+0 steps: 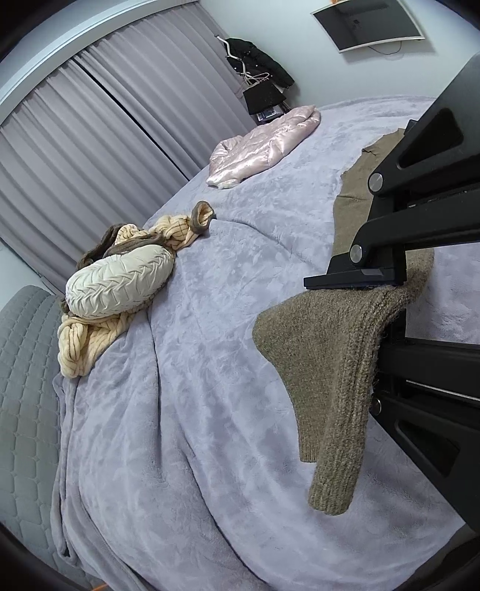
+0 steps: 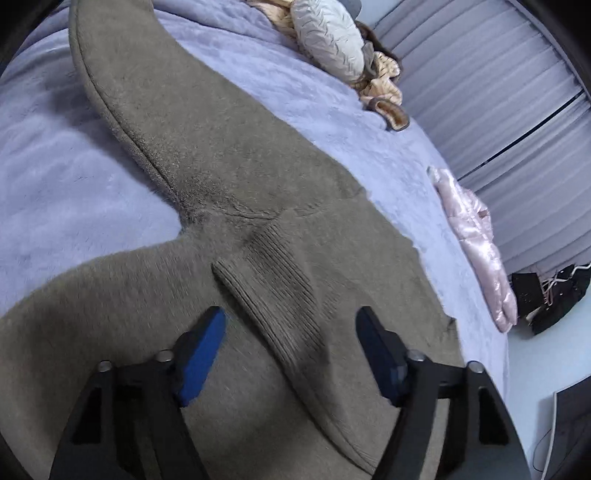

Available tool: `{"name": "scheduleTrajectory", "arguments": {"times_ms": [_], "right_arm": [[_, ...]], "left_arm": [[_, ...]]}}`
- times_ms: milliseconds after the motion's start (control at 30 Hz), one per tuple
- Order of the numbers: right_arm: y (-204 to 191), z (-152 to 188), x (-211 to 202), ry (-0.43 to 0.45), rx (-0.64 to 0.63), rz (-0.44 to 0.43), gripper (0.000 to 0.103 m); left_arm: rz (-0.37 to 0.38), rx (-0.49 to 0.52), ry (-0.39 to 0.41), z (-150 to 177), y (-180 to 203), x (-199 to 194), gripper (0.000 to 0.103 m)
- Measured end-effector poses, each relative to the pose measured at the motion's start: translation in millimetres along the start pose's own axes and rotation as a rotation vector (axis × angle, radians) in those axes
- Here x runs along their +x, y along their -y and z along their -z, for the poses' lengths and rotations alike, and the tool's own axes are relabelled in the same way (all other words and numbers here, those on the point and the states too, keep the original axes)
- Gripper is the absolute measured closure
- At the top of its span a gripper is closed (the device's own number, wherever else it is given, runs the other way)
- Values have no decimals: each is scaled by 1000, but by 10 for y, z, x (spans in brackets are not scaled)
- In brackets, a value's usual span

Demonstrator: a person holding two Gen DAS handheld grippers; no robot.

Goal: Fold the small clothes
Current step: 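Carry the sleeve with the left tool across the sweater body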

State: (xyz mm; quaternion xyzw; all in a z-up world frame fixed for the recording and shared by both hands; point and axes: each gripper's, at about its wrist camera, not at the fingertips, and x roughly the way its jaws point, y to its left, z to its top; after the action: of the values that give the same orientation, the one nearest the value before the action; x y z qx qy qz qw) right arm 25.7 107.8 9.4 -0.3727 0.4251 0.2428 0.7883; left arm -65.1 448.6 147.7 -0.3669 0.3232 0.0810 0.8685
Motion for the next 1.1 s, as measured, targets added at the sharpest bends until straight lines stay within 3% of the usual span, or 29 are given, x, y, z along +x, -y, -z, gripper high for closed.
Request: {"name": "scheduleTrajectory", "arguments": {"times_ms": [100, 167, 200, 267, 400, 533, 700, 867, 1100], "right_arm": [[148, -143, -90, -8, 153, -216, 74], [261, -138, -222, 19, 228, -359, 54], [328, -95, -317, 55, 258, -369, 35], [470, 36, -495, 114, 309, -340, 24], [837, 496, -709, 142, 429, -316, 24], [1168, 995, -665, 60, 499, -143, 24], [1614, 1481, -556, -11, 678, -142, 24], [1826, 1686, -599, -32, 744, -114, 24], [1961, 1851, -777, -24, 745, -73, 24]], "left_arm": [[-18, 22, 10, -37, 119, -66, 97], [-40, 35, 5, -49, 206, -57, 97], [-51, 43, 1, -51, 250, -45, 97], [-69, 59, -4, -41, 342, -19, 97], [-83, 106, -16, 16, 635, 36, 97], [-79, 201, -43, 163, 1193, 145, 97], [-85, 292, -97, 401, 1869, 360, 97], [-109, 364, -154, 692, 2412, 627, 97], [-139, 428, -194, 1008, 2848, 865, 97]]}}
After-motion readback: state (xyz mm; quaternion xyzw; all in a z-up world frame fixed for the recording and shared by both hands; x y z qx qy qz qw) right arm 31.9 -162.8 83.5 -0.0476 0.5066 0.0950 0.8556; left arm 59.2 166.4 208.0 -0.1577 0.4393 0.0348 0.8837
